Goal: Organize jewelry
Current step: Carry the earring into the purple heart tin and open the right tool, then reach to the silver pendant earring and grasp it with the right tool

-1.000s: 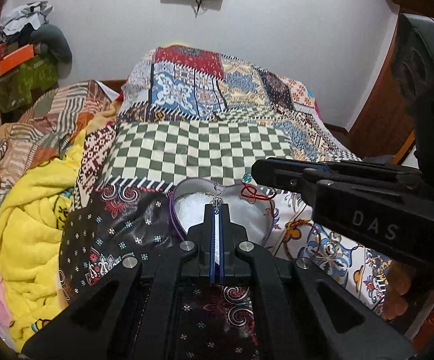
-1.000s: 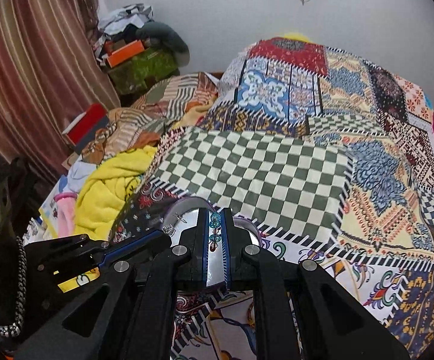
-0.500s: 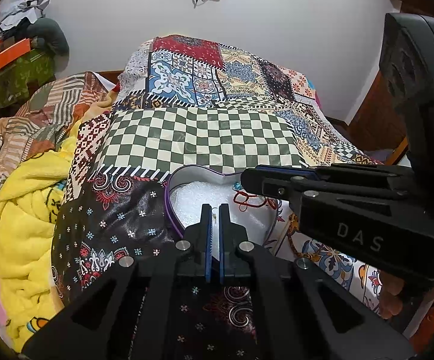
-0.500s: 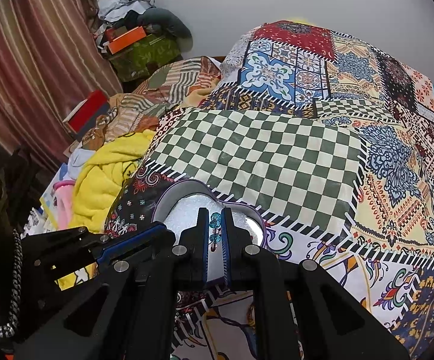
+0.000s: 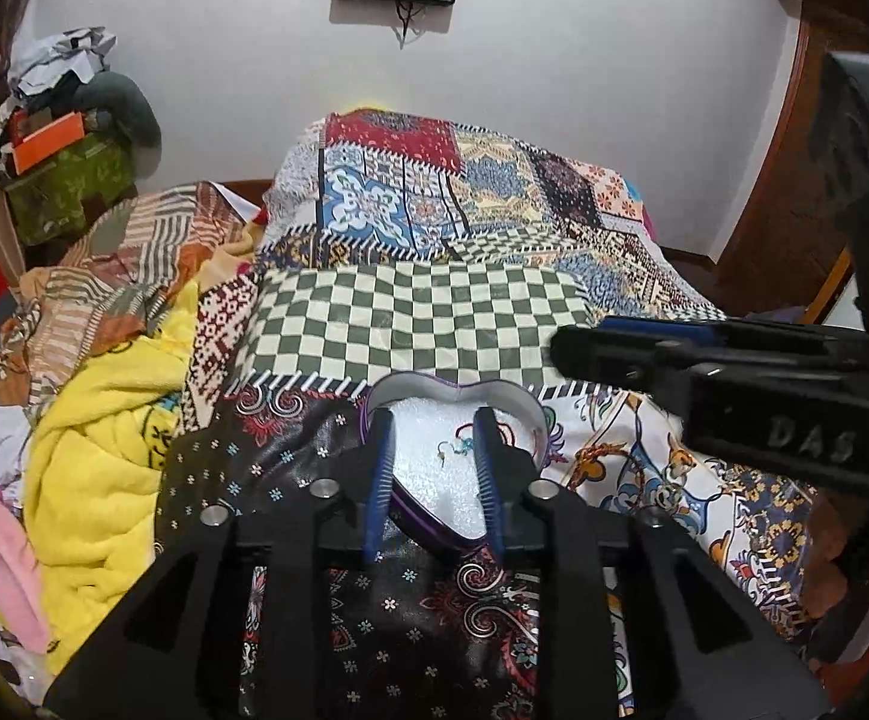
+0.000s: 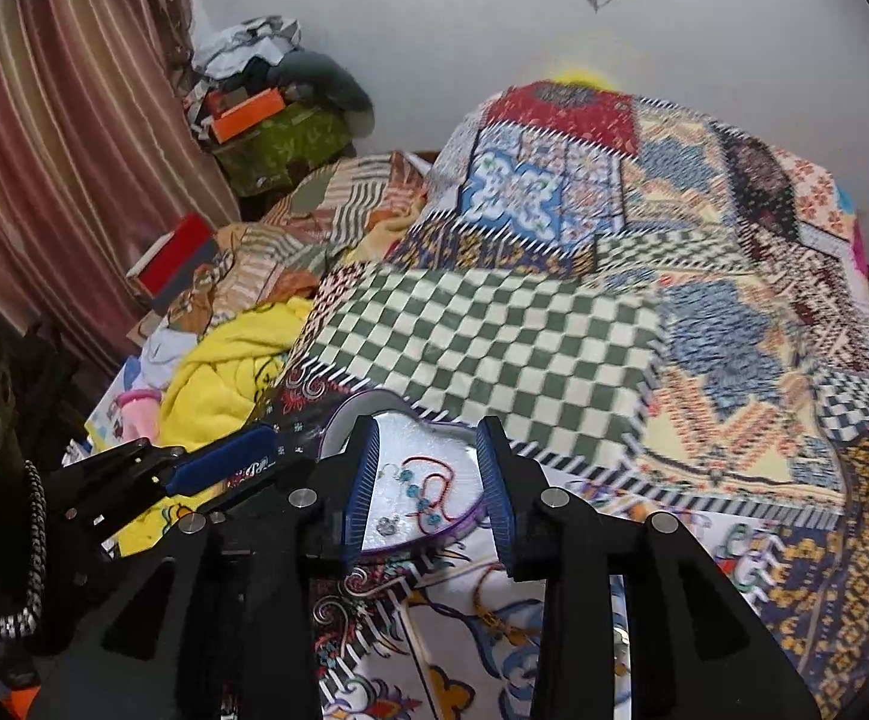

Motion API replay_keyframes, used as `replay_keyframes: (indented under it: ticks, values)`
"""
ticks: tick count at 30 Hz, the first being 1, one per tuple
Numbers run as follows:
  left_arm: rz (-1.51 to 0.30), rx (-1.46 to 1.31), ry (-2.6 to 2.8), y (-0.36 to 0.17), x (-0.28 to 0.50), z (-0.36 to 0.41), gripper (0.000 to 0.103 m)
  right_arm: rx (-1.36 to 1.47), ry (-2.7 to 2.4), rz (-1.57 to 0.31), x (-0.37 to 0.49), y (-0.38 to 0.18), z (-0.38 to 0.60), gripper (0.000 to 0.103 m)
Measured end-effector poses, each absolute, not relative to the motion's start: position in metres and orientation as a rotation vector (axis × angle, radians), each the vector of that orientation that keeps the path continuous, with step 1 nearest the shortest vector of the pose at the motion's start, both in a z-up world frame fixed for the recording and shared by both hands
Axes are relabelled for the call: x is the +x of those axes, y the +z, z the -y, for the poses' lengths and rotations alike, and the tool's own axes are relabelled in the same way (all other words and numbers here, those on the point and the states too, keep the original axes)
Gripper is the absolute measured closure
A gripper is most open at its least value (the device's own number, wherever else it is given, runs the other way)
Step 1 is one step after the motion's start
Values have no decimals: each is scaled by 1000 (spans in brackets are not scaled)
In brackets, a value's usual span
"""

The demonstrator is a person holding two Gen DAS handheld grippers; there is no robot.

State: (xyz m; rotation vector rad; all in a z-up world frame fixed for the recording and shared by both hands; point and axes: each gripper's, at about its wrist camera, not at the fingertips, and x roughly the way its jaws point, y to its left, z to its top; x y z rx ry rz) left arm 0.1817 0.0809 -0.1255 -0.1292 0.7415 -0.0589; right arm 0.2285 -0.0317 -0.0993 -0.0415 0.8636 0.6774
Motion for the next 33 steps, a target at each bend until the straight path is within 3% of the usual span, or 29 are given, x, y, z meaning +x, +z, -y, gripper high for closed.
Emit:
replay_keyframes:
  ticks: [20, 33]
  values:
    - [-676, -88, -107, -79, 148, -40, 61, 13, 491, -748, 185, -60, 125, 72]
    - [-760, -40, -207, -103, 146, 12, 60, 24, 365, -820, 166, -88, 186, 72]
